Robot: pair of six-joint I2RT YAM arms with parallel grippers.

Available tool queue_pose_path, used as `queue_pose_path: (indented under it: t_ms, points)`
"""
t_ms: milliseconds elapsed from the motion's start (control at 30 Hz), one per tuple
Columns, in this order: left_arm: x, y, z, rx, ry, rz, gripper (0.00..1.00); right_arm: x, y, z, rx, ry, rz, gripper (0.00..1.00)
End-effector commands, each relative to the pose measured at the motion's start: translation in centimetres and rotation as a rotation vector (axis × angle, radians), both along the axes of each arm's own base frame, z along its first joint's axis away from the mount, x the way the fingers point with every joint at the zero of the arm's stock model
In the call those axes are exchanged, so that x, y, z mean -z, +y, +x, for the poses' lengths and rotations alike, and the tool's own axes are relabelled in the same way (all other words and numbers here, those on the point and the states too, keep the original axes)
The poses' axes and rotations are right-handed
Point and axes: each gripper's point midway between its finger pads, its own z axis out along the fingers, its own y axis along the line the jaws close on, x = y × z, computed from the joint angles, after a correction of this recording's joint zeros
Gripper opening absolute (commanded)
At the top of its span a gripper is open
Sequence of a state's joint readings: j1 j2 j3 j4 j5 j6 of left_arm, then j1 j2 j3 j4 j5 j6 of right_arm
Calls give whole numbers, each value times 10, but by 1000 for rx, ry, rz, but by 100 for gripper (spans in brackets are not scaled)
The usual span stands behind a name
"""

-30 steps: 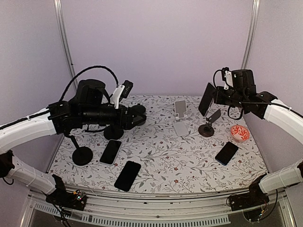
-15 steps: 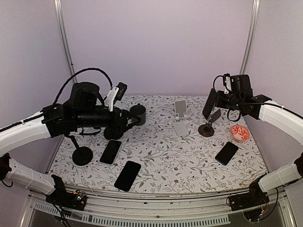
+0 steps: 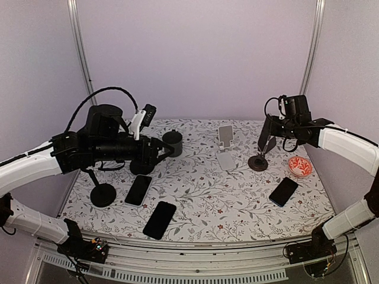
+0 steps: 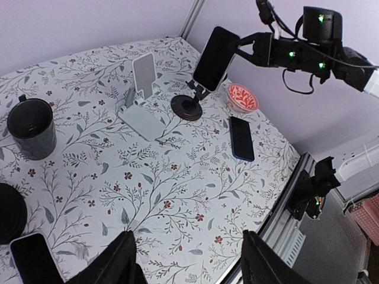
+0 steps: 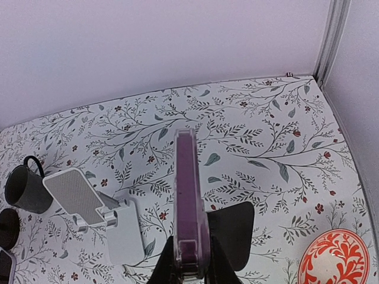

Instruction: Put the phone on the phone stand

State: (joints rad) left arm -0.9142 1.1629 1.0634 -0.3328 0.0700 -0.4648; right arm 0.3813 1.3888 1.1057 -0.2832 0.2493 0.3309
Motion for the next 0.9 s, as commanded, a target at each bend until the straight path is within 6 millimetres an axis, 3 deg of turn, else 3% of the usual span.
queue_pose_path:
  t_ms: [0,333,867]
  points:
    - [-4,-1,-2,-1,-9,-18,61,-29,-16,5,88,-102,20,0]
    - [-4,-7,-1,19,1,-8,61,-20,-27,5,156,-156,27,0]
    - [1,-9,0,23,4,13,61,2,-25,9,176,-123,61,0]
